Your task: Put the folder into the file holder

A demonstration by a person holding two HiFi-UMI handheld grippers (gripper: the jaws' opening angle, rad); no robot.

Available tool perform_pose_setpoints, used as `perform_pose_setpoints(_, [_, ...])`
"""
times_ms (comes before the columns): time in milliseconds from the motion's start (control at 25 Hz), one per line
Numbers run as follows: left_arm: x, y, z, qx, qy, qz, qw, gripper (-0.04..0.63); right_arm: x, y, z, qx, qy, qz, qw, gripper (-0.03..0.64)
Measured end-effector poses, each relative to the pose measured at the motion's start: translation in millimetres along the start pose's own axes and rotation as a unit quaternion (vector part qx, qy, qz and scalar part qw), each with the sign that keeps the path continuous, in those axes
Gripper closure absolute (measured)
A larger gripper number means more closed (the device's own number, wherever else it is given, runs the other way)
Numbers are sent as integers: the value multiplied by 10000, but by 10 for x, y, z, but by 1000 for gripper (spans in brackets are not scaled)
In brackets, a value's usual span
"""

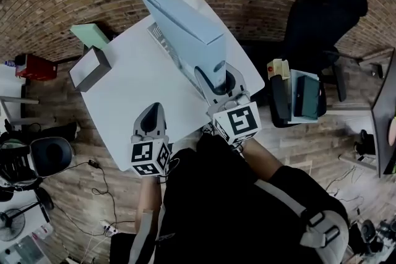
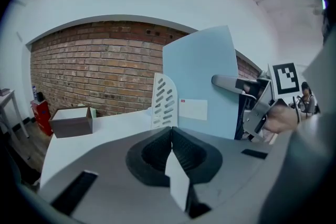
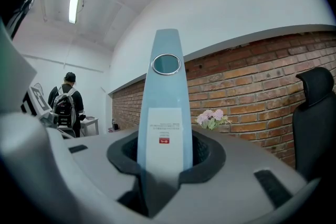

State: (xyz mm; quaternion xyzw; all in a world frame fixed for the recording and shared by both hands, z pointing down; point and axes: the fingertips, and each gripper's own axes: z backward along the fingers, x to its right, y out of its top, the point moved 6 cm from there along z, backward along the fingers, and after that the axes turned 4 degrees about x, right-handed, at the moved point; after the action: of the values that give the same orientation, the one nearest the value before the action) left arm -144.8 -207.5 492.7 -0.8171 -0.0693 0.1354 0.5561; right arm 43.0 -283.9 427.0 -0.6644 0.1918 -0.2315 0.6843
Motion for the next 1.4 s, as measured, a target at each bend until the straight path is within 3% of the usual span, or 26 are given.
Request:
perform_pose_setpoints(360, [-26, -93, 13, -93, 70, 96, 9999, 572, 37, -211, -53, -374, -13, -38, 9993, 442])
perform_pose_setpoints(600, [15, -99, -30, -93, -4, 106, 9999, 572, 52, -192, -92, -877, 246, 75, 9958, 417])
perform_pose_setpoints(720, [47, -102, -55, -114, -62, 85, 9999, 572, 32, -196, -146, -1489, 592, 144, 9870, 391])
perform_pose_setpoints(840, [61, -114, -69, -155, -68, 45, 9998, 572, 0, -217, -220, -2301, 1033, 190, 9675, 365])
perform_pose_setpoints(1040, [74, -120, -80, -164, -70, 60, 9998, 572, -4, -193, -287, -3055, 1154, 614, 9432, 353])
perform_pose_setpoints(1280, [43, -159, -86, -229, 4, 89, 9997, 572, 82, -191, -266, -3182, 1253, 420, 9388, 385])
perform_pose_setpoints(1400, [31, -155, -93, -215, 35, 108, 9997, 572, 138, -180, -254, -3072, 1163, 131, 9444, 409])
